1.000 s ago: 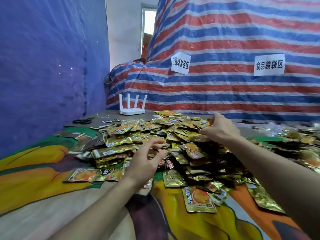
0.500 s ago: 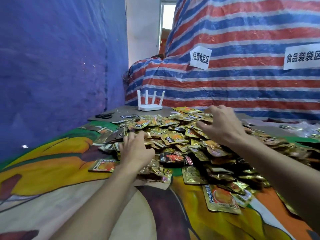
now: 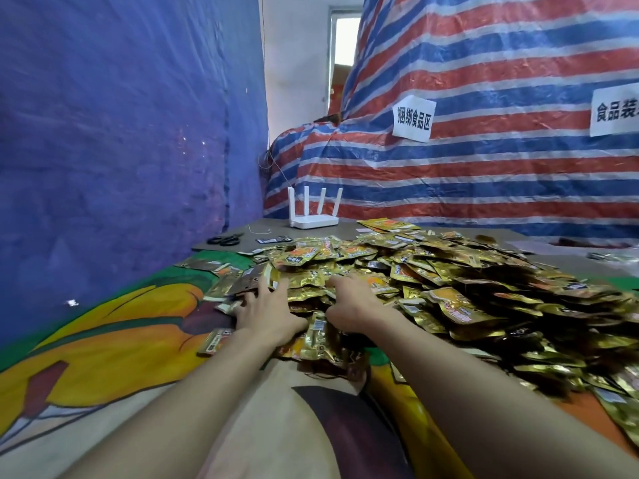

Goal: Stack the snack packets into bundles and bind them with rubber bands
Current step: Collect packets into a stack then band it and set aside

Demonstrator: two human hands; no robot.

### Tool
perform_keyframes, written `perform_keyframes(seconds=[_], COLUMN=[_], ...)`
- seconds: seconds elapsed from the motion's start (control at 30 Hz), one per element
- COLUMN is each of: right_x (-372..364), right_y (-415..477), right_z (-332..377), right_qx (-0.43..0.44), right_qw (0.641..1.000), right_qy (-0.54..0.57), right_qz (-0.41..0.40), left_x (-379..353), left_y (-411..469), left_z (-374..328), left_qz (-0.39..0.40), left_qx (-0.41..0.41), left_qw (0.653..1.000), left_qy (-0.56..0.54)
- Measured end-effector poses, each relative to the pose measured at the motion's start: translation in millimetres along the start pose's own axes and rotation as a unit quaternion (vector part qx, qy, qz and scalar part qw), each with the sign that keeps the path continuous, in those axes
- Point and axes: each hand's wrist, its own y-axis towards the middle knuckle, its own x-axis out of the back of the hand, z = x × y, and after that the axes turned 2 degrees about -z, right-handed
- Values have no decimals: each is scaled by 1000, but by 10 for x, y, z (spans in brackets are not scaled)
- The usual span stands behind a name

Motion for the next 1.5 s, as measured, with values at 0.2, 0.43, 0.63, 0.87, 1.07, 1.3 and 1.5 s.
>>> perform_keyframes(seconds=[0.2,0.43,0.63,0.87,1.07,1.3,1.5], right_x=[-128,-27,222,499,471,453,342], right_y=[96,-51,-187,-479,-816,-921,-909], right_z=[2,-82,-166,-151,-210,-335,-346], right_qx=[-38,-30,-27,6,-33,-38,-12], right_qw=[996,983,961,876,808,767,769], right_qy=[-70,-31,154,363,488,505,479], right_qz=[-44,-176,-228,-319,-328,-394,-423], left_x=[-77,101,280,263,314,369,361], left_y=[-5,-46,-110,-180,-240,-338,-366], left_z=[51,104,43,-78,-166,-354,-466], left_qz=[-85,-124,-251,-244,-238,-259,-226], left_qx=[-56,-72,-135,-110,-61,-32,54], left_qw=[995,988,948,890,823,805,729], left_qy=[15,-58,-142,-370,-512,-533,-644])
